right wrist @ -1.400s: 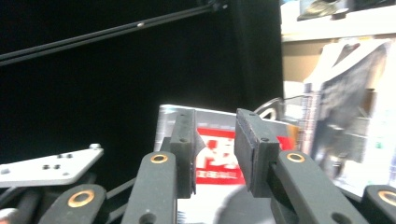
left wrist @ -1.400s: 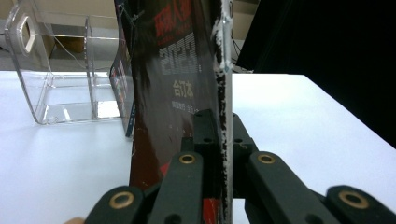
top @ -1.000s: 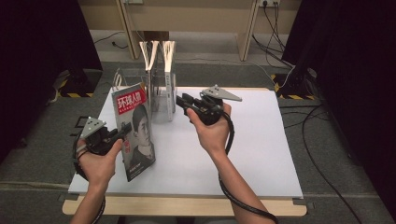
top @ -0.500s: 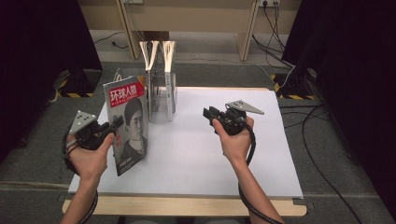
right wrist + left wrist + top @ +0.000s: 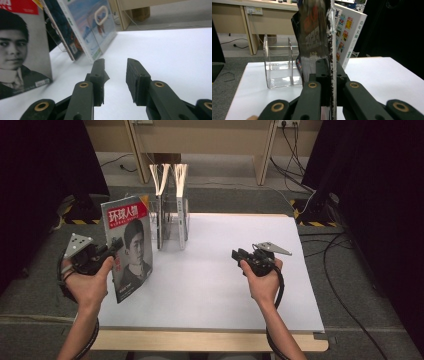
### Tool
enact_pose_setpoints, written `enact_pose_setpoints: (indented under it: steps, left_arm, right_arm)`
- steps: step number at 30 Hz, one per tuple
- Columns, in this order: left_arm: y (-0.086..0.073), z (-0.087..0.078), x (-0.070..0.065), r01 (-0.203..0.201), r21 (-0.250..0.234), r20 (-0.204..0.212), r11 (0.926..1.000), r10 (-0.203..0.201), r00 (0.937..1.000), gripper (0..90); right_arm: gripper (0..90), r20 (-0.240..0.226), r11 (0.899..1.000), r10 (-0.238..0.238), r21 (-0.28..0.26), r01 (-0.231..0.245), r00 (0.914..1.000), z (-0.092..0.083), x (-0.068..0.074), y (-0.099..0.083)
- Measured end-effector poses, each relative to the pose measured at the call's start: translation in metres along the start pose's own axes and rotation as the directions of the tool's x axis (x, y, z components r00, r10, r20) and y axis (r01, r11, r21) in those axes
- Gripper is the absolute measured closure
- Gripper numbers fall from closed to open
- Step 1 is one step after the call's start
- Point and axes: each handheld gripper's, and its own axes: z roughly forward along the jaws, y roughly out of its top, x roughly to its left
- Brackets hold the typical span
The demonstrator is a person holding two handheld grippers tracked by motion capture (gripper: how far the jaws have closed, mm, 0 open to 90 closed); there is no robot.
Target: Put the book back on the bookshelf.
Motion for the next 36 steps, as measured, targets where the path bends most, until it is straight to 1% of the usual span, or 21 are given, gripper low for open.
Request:
enact_pose_setpoints:
  steps: [2,4,5,6,8,10,13,15,18,21,26,28,33,36]
  left_arm:
    - [0.002,0.001,0.002,0.007,-0.001,-0.002,1.0000,-0.007,1.0000,86.5]
    - [0.003,0.002,0.003,0.006,-0.006,-0.009,1.0000,-0.006,0.9999,86.5]
    - [0.003,0.003,0.004,0.008,-0.009,-0.014,0.9999,-0.008,0.9999,86.5]
    - [0.004,0.003,0.005,0.007,-0.008,-0.018,0.9999,-0.007,0.9998,86.5]
    - [0.004,0.004,0.006,0.010,-0.013,-0.024,0.9999,-0.010,0.9997,86.5]
    - [0.005,0.005,0.008,0.005,-0.013,-0.031,0.9999,-0.006,0.9995,86.5]
    - [0.006,0.007,0.013,0.009,-0.018,-0.039,0.9998,-0.009,0.9992,86.5]
    - [0.006,0.009,0.015,0.007,-0.024,-0.045,0.9997,-0.008,0.9989,86.5]
    - [0.007,0.011,0.018,0.004,-0.025,-0.053,0.9997,-0.005,0.9986,86.5]
    - [0.007,0.014,0.022,0.005,-0.024,-0.058,0.9997,-0.006,0.9983,86.5]
    - [0.008,0.021,0.029,0.008,-0.033,-0.064,0.9994,-0.010,0.9979,86.5]
    - [0.008,0.023,0.031,0.005,-0.033,-0.066,0.9994,-0.007,0.9978,86.5]
    - [0.010,0.028,0.037,0.010,-0.040,-0.075,0.9992,-0.013,0.9971,86.5]
    - [0.010,0.031,0.040,0.013,-0.044,-0.071,0.9989,-0.016,0.9974,86.5]
  right_arm:
    - [68.4,0.012,1.000,0.013,0.008,-0.013,0.9998,-0.003,-0.004,-0.005]
    - [68.5,0.036,1.000,-0.007,0.003,0.007,0.9993,-0.004,-0.008,-0.010]
    - [68.5,0.043,1.000,-0.006,0.009,0.005,0.9991,-0.006,-0.010,-0.013]
    - [68.5,0.044,1.000,0.007,0.015,-0.008,0.9990,-0.006,-0.012,-0.015]
    - [68.6,0.065,1.000,-0.003,0.021,0.001,0.9979,-0.008,-0.016,-0.021]
    - [68.7,0.072,1.000,0.006,0.023,-0.008,0.9974,-0.008,-0.021,-0.027]
    - [68.6,0.095,1.000,-0.002,0.020,0.000,0.9955,-0.010,-0.026,-0.036]
    - [68.4,0.105,1.000,0.007,0.027,-0.010,0.9944,-0.010,-0.030,-0.043]
    - [68.2,0.123,1.000,0.004,0.030,-0.008,0.9923,-0.009,-0.036,-0.051]
    - [68.2,0.133,0.999,0.014,0.040,-0.019,0.9910,-0.008,-0.040,-0.058]
    - [68.0,0.144,0.998,0.009,0.053,-0.017,0.9895,-0.007,-0.044,-0.064]
    - [68.0,0.145,0.998,0.018,0.052,-0.026,0.9893,-0.007,-0.045,-0.065]
    - [67.9,0.147,0.998,0.015,0.053,-0.023,0.9891,-0.007,-0.046,-0.066]
    - [67.9,0.148,0.998,0.013,0.054,-0.021,0.9889,-0.006,-0.047,-0.067]
